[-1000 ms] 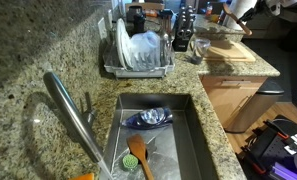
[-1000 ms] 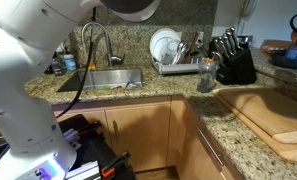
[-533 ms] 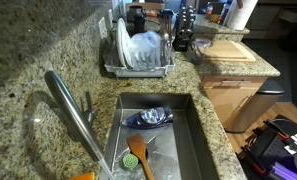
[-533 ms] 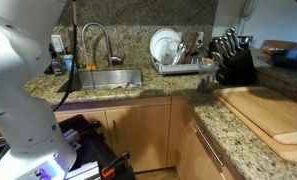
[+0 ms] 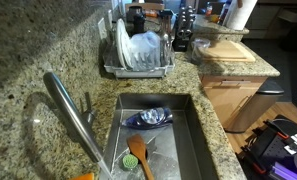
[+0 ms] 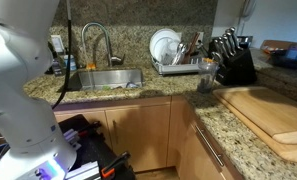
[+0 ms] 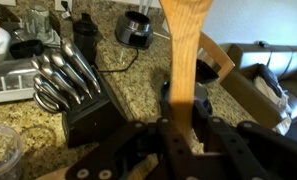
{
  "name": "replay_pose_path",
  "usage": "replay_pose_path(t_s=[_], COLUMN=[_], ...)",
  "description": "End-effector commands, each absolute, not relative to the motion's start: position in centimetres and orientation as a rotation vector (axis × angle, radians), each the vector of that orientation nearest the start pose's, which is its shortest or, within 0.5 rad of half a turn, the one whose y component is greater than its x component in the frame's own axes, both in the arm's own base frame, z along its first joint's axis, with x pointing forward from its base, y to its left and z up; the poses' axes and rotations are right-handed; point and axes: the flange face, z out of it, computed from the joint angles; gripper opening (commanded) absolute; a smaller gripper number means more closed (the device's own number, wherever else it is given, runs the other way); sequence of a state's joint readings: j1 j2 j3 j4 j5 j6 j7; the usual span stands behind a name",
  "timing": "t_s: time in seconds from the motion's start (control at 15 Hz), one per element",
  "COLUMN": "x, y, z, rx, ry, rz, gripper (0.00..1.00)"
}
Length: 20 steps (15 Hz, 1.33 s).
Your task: Put the wooden spoon in the cup
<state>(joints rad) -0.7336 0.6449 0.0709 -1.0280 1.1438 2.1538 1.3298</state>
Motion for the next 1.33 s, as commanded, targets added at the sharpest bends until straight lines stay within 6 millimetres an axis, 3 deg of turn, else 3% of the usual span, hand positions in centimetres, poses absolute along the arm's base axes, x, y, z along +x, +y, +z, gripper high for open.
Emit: replay_pose_path(t_s=[0.0,0.2,0.33,0.4,0.53,0.6,0.8,0.93,1.13,1.2,1.27], x=[66.6,68.4,68.6,69.2,69.2,69.1,70.3,71.3,71.4,72.5,72.6], y=[-40.1,-35.2,-33.6,-33.3,-32.8,-33.0,-32.6,-30.8,-27.5,-28.8,-27.9], z=[58.1,61.1,61.6,61.3,61.4,61.4,58.4,56.3,54.2,54.7,54.0], rx=[-0.784,-0.839,-0.872,-0.844,-0.867,-0.868,-0.714,-0.633,-0.582,-0.609,-0.607], ry=[1.66,1.508,1.416,1.507,1.464,1.46,1.323,1.246,1.213,1.215,1.215], rz=[0.001,0.075,0.144,0.102,0.131,0.131,0.195,0.239,0.46,0.362,0.404], gripper=[0.06,0.06,0.06,0.25,0.25,0.06,0.06,0.06,0.06,0.25,0.25])
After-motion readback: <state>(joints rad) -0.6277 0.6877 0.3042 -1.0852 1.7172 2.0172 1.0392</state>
